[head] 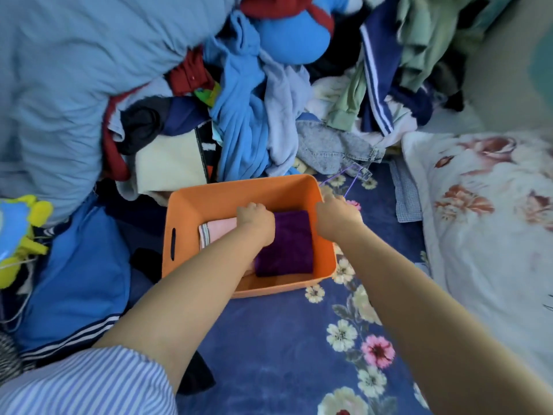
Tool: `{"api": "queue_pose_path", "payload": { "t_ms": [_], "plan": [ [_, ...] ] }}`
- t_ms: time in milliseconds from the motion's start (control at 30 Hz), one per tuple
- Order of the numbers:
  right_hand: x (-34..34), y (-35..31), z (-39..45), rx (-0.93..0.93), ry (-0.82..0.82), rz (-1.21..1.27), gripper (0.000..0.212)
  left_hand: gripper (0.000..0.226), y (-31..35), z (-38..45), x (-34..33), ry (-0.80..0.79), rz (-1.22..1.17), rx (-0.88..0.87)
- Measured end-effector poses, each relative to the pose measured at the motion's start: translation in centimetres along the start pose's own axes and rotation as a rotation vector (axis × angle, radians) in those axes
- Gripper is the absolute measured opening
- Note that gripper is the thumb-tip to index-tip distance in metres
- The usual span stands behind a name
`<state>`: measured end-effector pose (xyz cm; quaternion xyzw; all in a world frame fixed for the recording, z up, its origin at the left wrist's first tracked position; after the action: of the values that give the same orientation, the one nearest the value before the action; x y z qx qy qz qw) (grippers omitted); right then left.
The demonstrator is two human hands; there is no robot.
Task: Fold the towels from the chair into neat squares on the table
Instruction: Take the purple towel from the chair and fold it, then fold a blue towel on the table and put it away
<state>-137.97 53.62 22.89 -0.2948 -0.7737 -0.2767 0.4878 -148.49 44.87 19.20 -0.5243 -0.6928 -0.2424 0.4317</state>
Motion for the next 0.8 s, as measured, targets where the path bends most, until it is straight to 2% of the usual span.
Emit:
{"api": "queue_pose_path", "payload": {
  "t_ms": [167, 267, 400, 633, 800],
  "plan": [
    [6.1, 3.2, -8.6, -0.026, 0.062, 0.085, 0.034, 0.041, 3.4, -6.7, 6.0, 0.098, 0.038, 0.016],
    [5.7, 6.0, -13.1, -0.024, 0.16, 0.033, 0.033, 0.039, 6.6, -11.3, 8.8, 0.228, 0.033, -0.025],
    [5.1, 10.5, -20.7, -0.093, 0.148, 0.04, 0.035, 0.039, 11.6, -16.8, 11.3, 0.317, 0.069, -0.139],
    [1.3, 19.7, -37.8, -0.44, 0.272, 0.207, 0.042, 0.035, 23.5, -26.4, 10.9, 0.457, 0.118, -0.491],
    [-4.2, 25.0, -51.2, -0.738, 0.287, 0.372, 0.037, 0.032, 34.2, -33.6, 8.6, 0.437, 0.24, -0.676]
  ]
}}
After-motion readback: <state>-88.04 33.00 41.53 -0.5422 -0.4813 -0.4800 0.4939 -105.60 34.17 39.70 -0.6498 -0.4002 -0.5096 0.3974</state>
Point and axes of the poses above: each hand's wrist, its own z-axis towards the middle knuckle, its own x-axis out of the back of the hand, y = z × x, the point moved 1 cm from there along z, towards the middle knuckle, and after that the axes turned 13 degrees about -x, right-handed, at the moved point
